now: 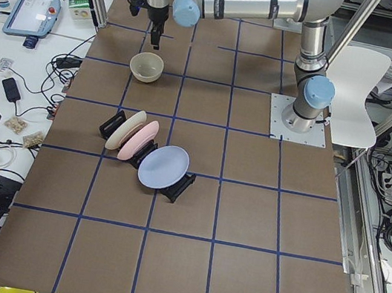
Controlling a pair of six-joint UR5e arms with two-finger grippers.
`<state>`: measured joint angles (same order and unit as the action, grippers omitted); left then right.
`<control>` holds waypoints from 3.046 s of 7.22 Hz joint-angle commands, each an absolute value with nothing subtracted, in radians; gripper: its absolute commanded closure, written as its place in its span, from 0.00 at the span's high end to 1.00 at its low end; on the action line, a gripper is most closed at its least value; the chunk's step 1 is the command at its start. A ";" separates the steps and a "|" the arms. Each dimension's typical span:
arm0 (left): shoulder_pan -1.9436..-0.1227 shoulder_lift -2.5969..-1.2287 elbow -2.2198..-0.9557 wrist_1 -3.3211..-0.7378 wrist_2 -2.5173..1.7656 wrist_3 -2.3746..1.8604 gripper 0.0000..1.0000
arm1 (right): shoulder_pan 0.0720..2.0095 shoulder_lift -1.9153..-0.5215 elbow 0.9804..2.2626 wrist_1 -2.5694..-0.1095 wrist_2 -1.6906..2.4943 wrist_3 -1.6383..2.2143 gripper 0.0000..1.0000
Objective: Place bowl and put lemon in it
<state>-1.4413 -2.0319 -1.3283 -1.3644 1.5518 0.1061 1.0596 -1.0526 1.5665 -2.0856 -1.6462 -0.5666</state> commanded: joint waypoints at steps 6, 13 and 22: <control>-1.382 -2.241 -1.410 -1.132 1.461 0.228 0.21 | 1.055 -1.017 1.560 -2.088 -1.635 -0.591 0.29; -1.515 -2.021 -1.477 -1.442 1.148 0.083 0.00 | 1.309 -1.296 1.437 -1.703 -1.615 -0.383 0.27; -1.779 -2.034 -1.695 -0.963 1.381 -0.182 1.00 | 1.633 -1.177 1.382 -1.762 -1.474 0.022 0.28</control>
